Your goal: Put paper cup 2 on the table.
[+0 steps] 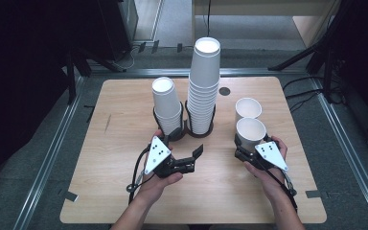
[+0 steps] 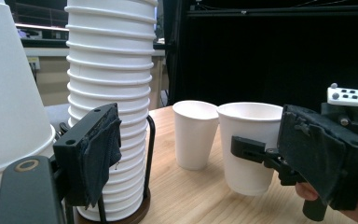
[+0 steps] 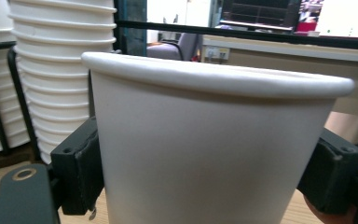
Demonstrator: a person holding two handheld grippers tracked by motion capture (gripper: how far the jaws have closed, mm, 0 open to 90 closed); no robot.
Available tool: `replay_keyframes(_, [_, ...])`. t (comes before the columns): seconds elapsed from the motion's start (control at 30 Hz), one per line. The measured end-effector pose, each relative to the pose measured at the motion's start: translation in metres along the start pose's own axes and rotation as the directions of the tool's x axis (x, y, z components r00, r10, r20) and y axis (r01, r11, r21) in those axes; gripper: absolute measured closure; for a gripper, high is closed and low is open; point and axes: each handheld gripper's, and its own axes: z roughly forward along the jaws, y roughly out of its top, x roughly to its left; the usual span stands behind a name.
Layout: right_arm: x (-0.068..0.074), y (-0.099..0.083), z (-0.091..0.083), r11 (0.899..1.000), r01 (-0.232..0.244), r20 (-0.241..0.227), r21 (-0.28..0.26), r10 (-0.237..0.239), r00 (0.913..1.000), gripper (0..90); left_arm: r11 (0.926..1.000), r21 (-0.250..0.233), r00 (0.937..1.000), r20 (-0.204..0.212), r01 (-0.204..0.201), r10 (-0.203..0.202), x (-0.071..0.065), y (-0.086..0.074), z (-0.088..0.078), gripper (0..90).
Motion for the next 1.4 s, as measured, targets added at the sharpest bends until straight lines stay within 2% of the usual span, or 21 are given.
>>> replay_keyframes(0.13, [0.0, -0.001, 0.004, 0.999, -0.023, -0.026, 0.022, 0.024, 0.9994, 15.9, 1.0, 0.004, 1.0, -0.003, 0.002, -0.002, 0.001, 0.0, 0.0, 13.7])
replay_keyframes(0.27, [0.001, -0.004, 0.007, 0.999, -0.015, -0.039, 0.04, 0.016, 0.9991, 15.9, 1.0, 0.003, 0.9999, -0.01, 0.005, -0.005, 0.003, 0.0, 0.0, 13.7])
replay_keyframes(0.53, [0.009, -0.007, 0.014, 0.996, 0.041, -0.058, 0.078, -0.037, 0.9976, 15.6, 1.0, 0.002, 0.9999, -0.011, 0.005, -0.005, 0.003, 0.0, 0.0, 13.7])
replay_keyframes(0.7, [0.013, -0.009, 0.02, 0.995, 0.066, -0.06, 0.073, -0.062, 0.9962, 15.5, 1.0, 0.002, 0.9998, -0.016, 0.009, -0.009, 0.004, 0.0, 0.0, 13.7])
replay_keyframes(0.93, [0.017, -0.013, 0.022, 0.993, 0.091, -0.087, 0.077, -0.084, 0.9927, 15.3, 0.9999, 0.0, 0.9996, -0.022, 0.016, -0.016, 0.005, 0.0, 0.0, 13.6])
replay_keyframes(1.27, [0.016, -0.017, 0.018, 0.993, 0.072, -0.11, 0.09, -0.062, 0.9921, 14.6, 0.9998, 0.014, 0.9996, -0.022, 0.015, -0.014, 0.005, -0.001, 0.001, 13.7])
replay_keyframes(1.4, [0.014, -0.018, 0.017, 0.994, 0.056, -0.094, 0.089, -0.048, 0.9944, 14.2, 0.9996, 0.028, 0.9995, -0.029, 0.011, -0.01, 0.005, -0.002, 0.002, 13.8])
